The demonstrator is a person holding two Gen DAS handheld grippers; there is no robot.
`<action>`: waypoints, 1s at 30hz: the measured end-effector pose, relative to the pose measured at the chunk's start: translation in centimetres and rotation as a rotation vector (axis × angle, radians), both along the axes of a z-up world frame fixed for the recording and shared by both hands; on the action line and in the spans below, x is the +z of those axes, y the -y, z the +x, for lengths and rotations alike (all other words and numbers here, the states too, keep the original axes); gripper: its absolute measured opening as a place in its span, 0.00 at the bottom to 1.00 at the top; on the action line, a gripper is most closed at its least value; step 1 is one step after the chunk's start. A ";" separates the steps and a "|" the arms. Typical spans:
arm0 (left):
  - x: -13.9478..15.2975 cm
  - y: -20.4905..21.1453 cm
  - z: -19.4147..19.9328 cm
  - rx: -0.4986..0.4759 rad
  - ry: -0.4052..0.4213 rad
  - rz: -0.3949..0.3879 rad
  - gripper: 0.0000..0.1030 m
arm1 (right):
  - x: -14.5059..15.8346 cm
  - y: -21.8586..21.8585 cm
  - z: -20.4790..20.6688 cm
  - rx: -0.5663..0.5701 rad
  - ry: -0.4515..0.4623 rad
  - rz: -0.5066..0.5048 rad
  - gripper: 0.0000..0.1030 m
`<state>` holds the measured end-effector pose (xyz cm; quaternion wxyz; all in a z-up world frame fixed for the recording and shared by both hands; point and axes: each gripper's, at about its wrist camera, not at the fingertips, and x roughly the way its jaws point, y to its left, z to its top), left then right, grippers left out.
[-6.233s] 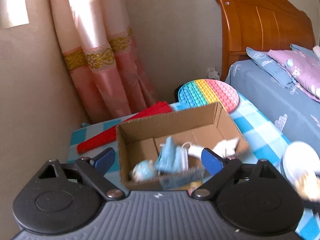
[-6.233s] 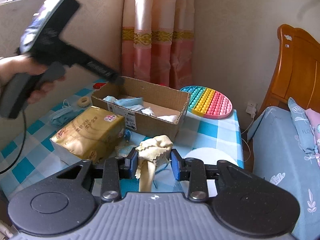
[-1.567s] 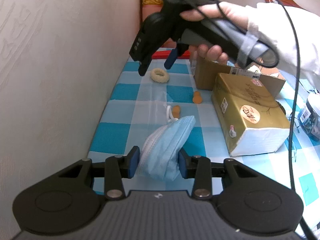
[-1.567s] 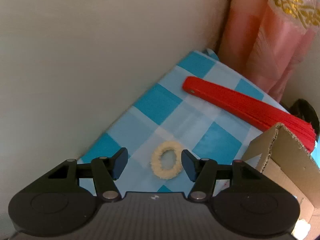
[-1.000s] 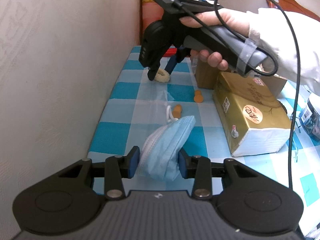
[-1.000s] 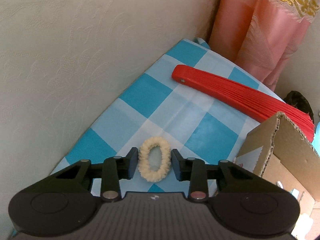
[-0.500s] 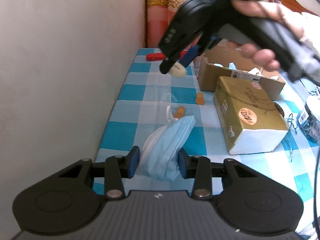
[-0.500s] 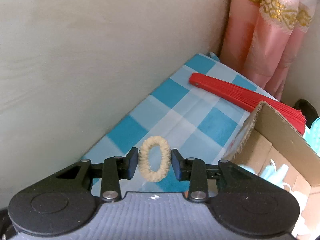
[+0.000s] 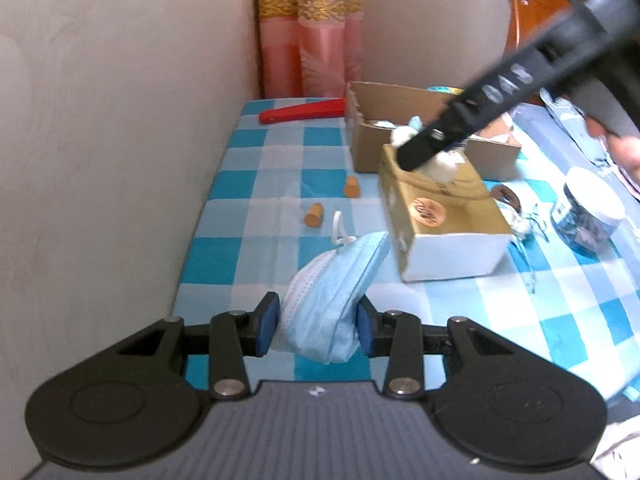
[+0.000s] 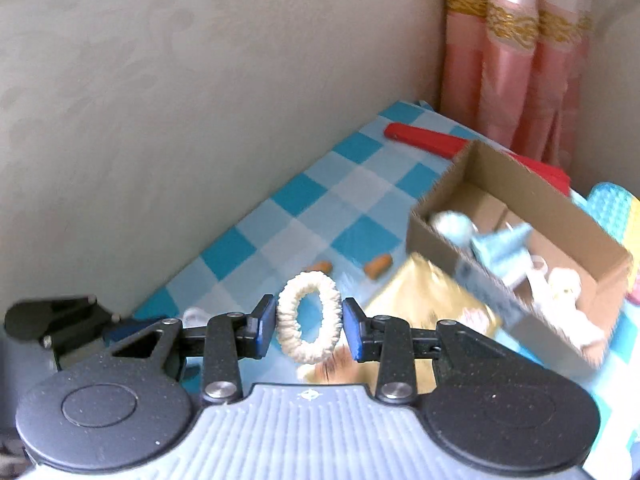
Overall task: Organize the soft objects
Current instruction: 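Carry the cream scrunchie into the box and open the right tool while the left tool carries the mask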
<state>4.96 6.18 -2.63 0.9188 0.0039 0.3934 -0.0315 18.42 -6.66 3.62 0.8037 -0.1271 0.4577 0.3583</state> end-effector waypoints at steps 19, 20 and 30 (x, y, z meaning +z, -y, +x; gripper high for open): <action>2.9 4.7 3.9 -0.125 0.057 -0.017 0.38 | 1.7 12.8 2.7 -0.288 0.143 -0.014 0.40; 2.9 4.9 4.2 -0.128 0.056 -0.020 0.38 | 1.7 13.1 3.6 -0.305 0.151 -0.020 0.40; 2.8 6.0 6.9 -0.162 0.035 -0.026 0.38 | -0.4 14.4 11.5 -0.415 0.145 -0.052 0.68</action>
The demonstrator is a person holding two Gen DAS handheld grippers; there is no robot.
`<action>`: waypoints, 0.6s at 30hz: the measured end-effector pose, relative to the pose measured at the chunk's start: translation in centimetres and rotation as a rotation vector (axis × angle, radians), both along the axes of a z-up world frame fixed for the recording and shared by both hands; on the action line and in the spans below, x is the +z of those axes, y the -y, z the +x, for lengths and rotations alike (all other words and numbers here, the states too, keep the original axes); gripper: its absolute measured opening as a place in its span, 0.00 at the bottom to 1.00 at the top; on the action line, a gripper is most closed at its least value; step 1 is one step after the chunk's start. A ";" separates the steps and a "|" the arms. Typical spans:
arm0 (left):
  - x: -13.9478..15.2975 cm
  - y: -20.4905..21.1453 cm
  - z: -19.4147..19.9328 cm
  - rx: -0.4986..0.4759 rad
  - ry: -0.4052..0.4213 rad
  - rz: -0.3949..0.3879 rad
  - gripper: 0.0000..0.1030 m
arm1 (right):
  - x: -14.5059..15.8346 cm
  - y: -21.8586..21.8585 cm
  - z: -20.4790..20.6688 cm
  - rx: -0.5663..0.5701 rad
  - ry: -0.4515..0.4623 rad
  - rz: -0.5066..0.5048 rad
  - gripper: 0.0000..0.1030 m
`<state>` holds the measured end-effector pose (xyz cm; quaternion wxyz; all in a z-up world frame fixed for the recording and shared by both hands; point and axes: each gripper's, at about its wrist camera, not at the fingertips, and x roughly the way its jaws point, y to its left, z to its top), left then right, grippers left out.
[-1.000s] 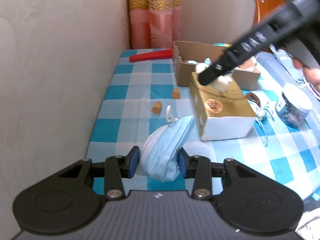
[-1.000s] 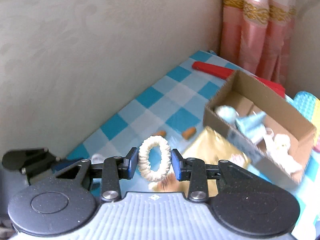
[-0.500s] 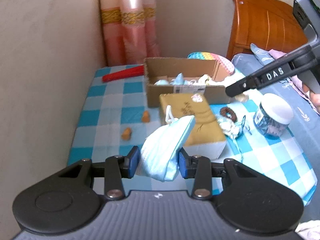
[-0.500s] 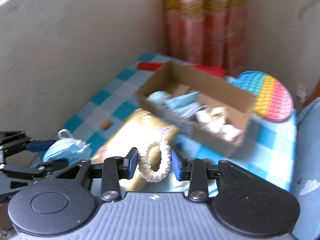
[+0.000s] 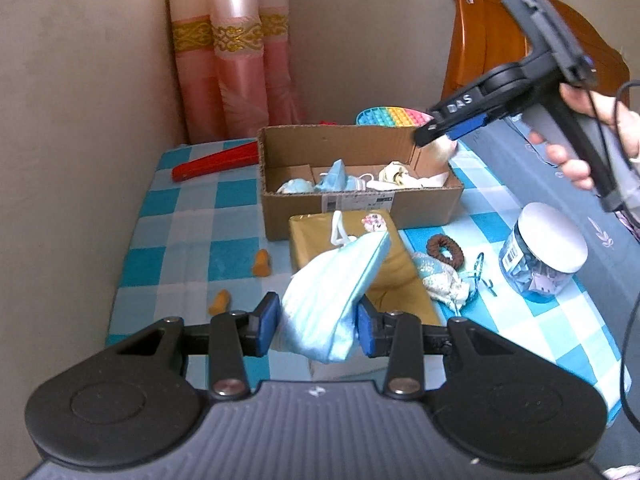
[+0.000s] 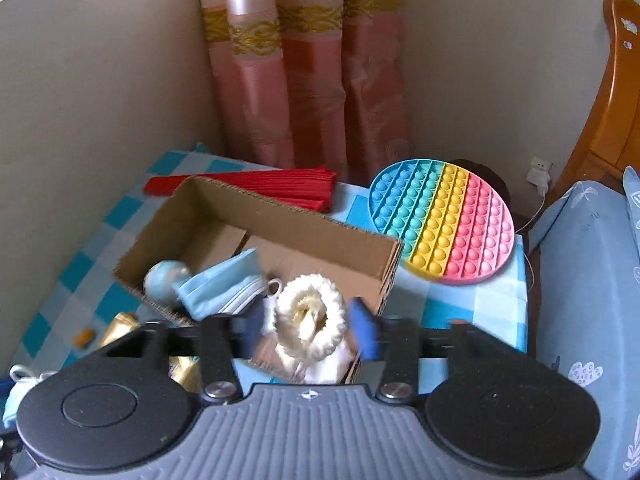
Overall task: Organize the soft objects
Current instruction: 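Carry the cream scrunchie into the box and open the right tool while the left tool carries the mask, then lower the blue mask into the box and open the left tool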
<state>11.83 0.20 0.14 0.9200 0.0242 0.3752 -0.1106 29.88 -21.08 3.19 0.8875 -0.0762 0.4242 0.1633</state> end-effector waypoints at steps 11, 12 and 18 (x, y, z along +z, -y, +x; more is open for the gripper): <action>1.2 0.8 5.2 -0.015 0.013 0.029 0.38 | -0.1 0.9 -3.0 0.047 -0.022 0.079 0.98; 1.3 0.9 6.0 -0.021 0.010 0.029 0.38 | -0.1 1.0 -3.6 0.045 -0.021 0.084 0.99; 1.7 2.0 11.1 -0.066 -0.020 0.036 0.39 | 0.2 1.7 -6.9 0.048 -0.025 0.125 1.00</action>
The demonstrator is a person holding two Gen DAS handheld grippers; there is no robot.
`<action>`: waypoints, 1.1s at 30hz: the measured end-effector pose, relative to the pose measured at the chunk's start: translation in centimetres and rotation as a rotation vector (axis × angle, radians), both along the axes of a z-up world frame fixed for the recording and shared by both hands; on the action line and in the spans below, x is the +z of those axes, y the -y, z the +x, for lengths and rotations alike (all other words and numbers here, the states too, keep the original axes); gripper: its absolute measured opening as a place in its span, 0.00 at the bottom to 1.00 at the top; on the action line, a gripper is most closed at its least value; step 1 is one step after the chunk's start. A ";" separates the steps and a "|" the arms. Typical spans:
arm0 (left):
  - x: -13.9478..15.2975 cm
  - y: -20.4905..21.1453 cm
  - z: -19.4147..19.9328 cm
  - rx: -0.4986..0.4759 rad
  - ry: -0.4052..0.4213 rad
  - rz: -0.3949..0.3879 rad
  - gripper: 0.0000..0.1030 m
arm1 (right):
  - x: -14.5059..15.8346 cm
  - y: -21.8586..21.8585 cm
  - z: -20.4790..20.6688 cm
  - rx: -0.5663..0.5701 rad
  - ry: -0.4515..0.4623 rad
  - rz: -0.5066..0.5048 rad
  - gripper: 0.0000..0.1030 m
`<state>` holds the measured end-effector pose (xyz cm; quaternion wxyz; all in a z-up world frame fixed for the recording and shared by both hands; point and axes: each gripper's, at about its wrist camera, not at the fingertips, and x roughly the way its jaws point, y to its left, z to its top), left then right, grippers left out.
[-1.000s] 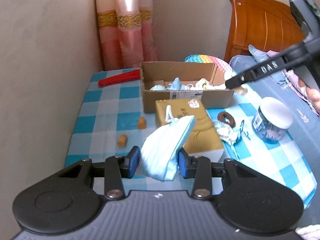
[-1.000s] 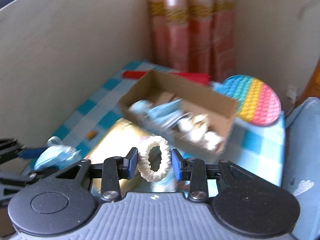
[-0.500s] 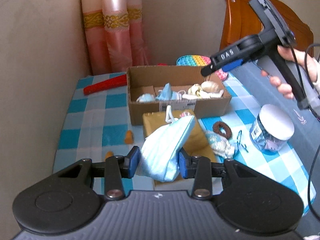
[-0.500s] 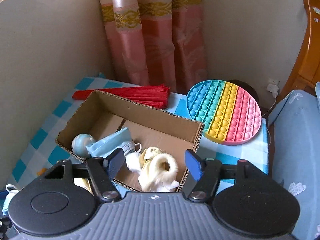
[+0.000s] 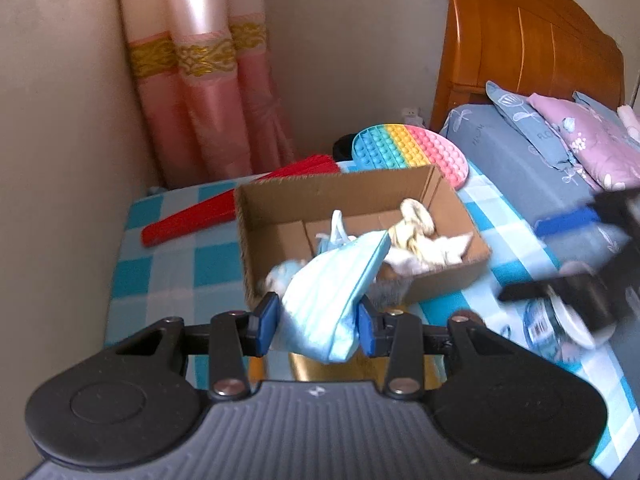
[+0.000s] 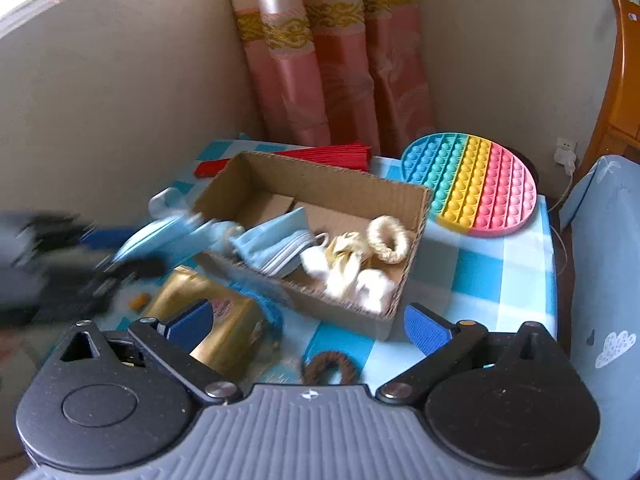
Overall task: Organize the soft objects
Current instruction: 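Lower the blue mask into the box and open the left tool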
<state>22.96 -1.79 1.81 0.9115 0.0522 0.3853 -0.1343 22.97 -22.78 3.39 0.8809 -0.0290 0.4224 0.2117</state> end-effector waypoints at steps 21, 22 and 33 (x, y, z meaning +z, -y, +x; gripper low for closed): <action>-0.4 2.5 7.1 -0.012 0.080 0.173 0.87 | 1.4 1.6 -6.5 -0.068 0.063 0.049 1.00; -0.1 2.3 6.6 -0.007 0.086 0.166 0.89 | 1.3 1.5 -6.6 -0.074 0.072 0.041 1.00; 1.8 -0.4 -1.2 0.118 0.139 0.073 0.92 | -0.5 -0.7 -10.0 -0.070 0.180 -0.068 1.00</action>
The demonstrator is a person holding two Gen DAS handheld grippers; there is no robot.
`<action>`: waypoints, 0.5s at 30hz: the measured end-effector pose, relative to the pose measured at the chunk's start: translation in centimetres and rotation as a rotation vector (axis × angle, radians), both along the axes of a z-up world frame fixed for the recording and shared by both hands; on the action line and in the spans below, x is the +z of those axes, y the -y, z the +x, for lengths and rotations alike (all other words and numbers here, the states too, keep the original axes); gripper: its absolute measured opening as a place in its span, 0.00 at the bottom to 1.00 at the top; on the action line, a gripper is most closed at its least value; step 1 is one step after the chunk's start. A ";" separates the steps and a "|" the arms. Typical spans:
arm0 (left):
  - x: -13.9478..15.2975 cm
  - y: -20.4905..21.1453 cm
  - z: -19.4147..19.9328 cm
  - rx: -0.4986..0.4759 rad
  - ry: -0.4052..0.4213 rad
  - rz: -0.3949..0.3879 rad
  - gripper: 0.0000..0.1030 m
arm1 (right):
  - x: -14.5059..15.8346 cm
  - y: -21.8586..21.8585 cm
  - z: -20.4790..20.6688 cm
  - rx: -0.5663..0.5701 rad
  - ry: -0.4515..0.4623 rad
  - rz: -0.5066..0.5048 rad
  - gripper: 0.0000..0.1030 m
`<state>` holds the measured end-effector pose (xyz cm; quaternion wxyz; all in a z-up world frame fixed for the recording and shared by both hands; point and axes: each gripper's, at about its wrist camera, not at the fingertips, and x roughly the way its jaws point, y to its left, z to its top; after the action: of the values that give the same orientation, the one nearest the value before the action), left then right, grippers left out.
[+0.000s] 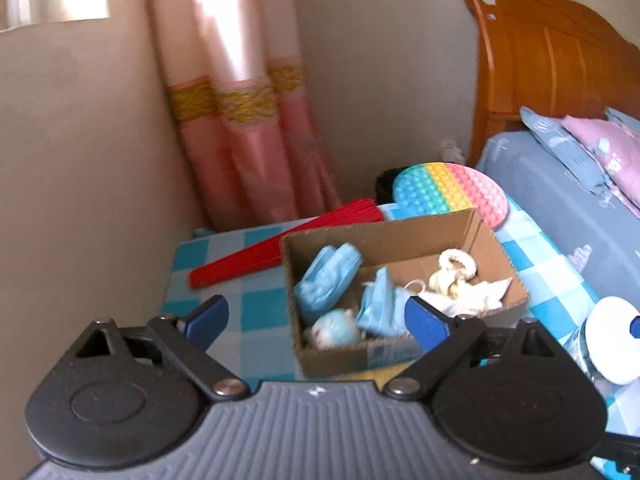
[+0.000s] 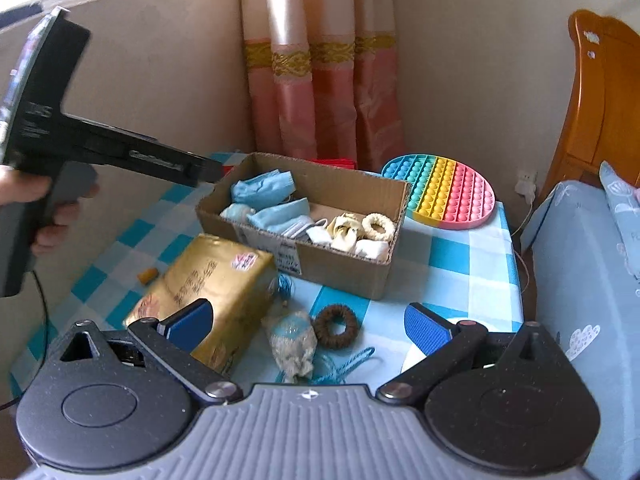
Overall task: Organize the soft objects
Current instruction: 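Lower the blue mask into the box and open the left tool, then grasp the small orange plug on the table with the left tool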
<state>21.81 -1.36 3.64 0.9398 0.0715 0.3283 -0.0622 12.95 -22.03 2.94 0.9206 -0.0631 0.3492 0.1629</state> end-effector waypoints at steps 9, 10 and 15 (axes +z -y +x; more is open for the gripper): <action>-3.4 -2.8 -6.0 0.131 -0.012 -0.053 0.93 | -2.0 -0.2 -2.1 -0.012 0.015 -0.039 1.00; -4.0 -3.2 -6.4 0.150 -0.023 -0.059 0.93 | -2.2 -0.1 -2.3 -0.015 0.015 -0.039 1.00; -6.4 -5.1 -7.6 0.214 -0.050 -0.062 0.93 | -3.3 0.3 -3.2 -0.045 0.010 -0.039 1.00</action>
<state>14.17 3.71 -2.73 0.9344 0.0052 0.3553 0.0266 9.73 -22.32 -0.34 0.9244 -0.0740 0.3488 0.1352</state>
